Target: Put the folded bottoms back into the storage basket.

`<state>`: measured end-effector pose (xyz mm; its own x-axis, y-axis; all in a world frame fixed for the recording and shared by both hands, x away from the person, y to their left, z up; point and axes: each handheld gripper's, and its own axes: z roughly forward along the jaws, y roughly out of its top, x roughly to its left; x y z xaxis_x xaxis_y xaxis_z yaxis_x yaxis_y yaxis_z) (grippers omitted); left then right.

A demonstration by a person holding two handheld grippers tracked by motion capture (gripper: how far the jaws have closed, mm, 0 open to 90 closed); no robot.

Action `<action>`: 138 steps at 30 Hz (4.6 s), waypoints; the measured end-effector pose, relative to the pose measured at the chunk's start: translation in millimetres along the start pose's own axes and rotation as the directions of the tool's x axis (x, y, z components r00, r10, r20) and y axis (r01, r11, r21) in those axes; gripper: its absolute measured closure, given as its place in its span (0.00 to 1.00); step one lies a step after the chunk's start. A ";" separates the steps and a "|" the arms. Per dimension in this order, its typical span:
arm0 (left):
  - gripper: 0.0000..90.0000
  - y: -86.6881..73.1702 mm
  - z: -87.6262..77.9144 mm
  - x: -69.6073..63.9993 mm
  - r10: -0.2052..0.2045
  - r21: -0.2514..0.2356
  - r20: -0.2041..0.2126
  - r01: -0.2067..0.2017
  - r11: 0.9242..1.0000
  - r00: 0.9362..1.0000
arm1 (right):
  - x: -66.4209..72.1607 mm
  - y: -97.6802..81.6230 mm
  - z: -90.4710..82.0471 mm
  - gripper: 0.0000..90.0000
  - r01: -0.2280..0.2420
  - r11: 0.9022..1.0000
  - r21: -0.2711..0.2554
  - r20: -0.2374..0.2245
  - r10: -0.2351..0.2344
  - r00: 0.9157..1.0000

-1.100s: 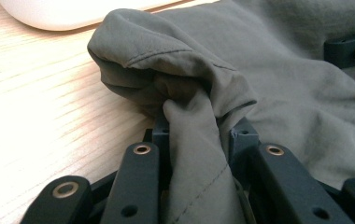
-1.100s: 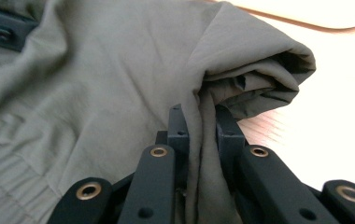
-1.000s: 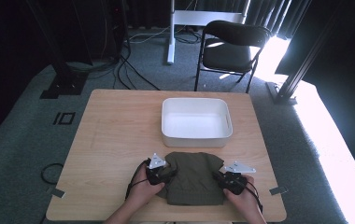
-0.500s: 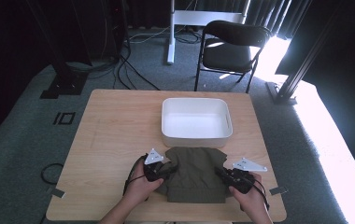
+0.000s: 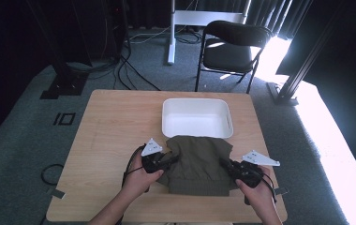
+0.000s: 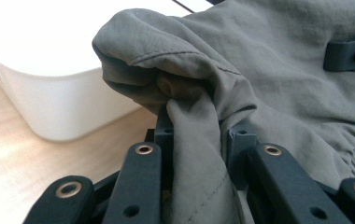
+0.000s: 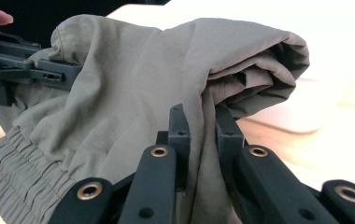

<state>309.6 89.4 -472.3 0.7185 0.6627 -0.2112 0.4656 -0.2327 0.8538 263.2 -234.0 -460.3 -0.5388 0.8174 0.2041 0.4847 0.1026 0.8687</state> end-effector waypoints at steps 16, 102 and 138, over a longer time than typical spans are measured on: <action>0.83 51.3 2.5 11.8 0.032 -0.057 -0.021 -0.033 0.998 0.999 | -14.1 43.6 4.7 0.90 -0.001 0.998 -0.067 0.017 0.002 1.000; 0.79 100.2 145.4 114.9 -0.029 0.282 -0.310 0.121 0.952 0.950 | -110.3 100.4 193.7 0.83 -0.178 0.949 0.259 0.333 0.085 0.939; 0.21 92.7 99.6 103.4 0.054 0.134 -0.277 -0.018 0.991 0.959 | -94.8 109.0 161.2 0.16 -0.044 0.997 0.067 0.231 0.027 0.973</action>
<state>478.5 65.4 -462.4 0.5717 0.8201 -0.0245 0.5180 -0.3376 0.7859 478.3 -208.8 -457.7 -0.3517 0.9286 0.1180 0.5528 0.1043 0.8268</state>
